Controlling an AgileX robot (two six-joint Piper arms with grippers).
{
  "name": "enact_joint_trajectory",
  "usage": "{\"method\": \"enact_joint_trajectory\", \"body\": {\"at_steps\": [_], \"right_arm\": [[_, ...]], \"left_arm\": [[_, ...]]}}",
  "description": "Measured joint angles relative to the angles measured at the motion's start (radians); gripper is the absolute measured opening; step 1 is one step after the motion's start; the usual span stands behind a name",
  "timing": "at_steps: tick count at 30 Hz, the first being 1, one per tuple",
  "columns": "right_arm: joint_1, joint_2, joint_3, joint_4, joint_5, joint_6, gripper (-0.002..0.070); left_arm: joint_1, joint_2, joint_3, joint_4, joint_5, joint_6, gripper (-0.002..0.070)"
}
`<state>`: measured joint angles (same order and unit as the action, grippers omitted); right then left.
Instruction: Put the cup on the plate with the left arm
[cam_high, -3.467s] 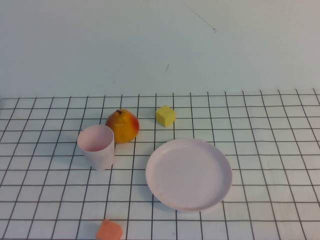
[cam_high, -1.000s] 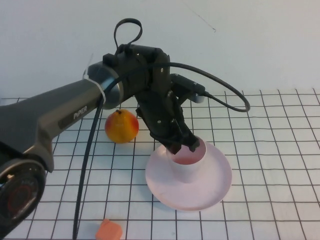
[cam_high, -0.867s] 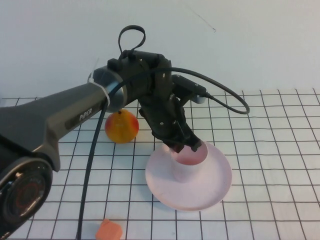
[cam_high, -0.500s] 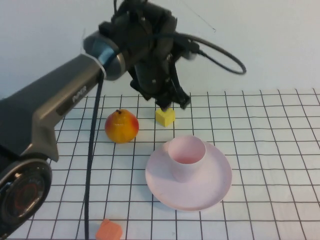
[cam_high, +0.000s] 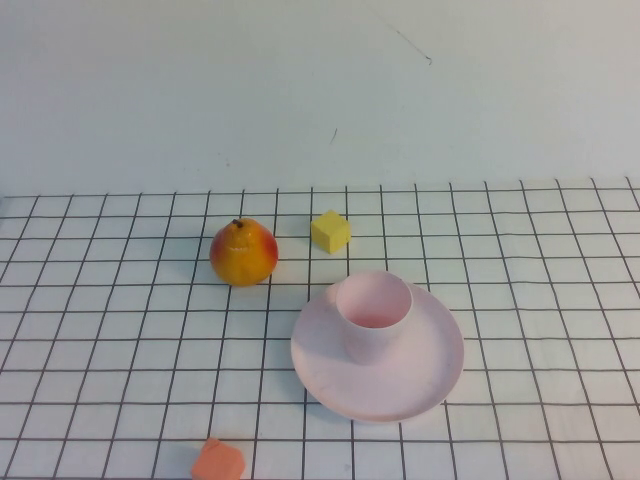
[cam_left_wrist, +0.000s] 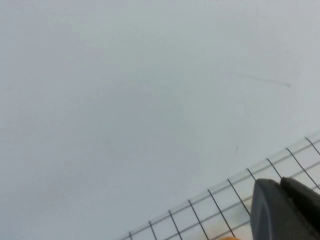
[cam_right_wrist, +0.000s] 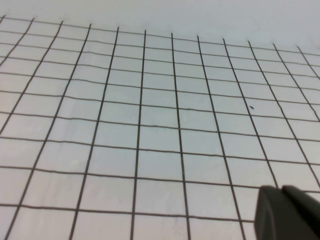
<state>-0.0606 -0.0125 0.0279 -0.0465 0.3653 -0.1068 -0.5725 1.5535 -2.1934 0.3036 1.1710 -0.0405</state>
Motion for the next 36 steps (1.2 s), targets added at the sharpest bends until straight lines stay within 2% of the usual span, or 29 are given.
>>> {"method": "enact_joint_trajectory", "body": {"at_steps": [3, 7, 16, 22, 28, 36], "right_arm": [[0.0, 0.0, 0.0, 0.0, 0.0, 0.0, -0.0002], [0.0, 0.0, 0.0, 0.0, 0.0, 0.0, -0.0002], [0.0, 0.0, 0.0, 0.0, -0.002, 0.009, -0.0002], [0.0, 0.0, 0.0, -0.017, -0.157, 0.205, -0.0002], [0.0, 0.0, 0.0, -0.02, -0.18, 0.235, -0.0002], [0.0, 0.0, 0.0, -0.02, -0.18, 0.238, -0.0002]], "left_arm": [[0.0, -0.109, 0.013, 0.026, 0.018, -0.012, 0.0001], [0.0, -0.245, 0.033, 0.028, 0.058, -0.111, 0.0], [0.0, -0.434, 0.037, 0.012, 0.101, -0.193, -0.0001], [0.0, -0.471, 0.037, 0.015, 0.102, -0.199, -0.0001], [0.0, -0.47, 0.056, 0.013, 0.102, -0.201, -0.0001], [0.0, -0.47, 0.188, 0.044, 0.09, -0.203, -0.0001]]}}
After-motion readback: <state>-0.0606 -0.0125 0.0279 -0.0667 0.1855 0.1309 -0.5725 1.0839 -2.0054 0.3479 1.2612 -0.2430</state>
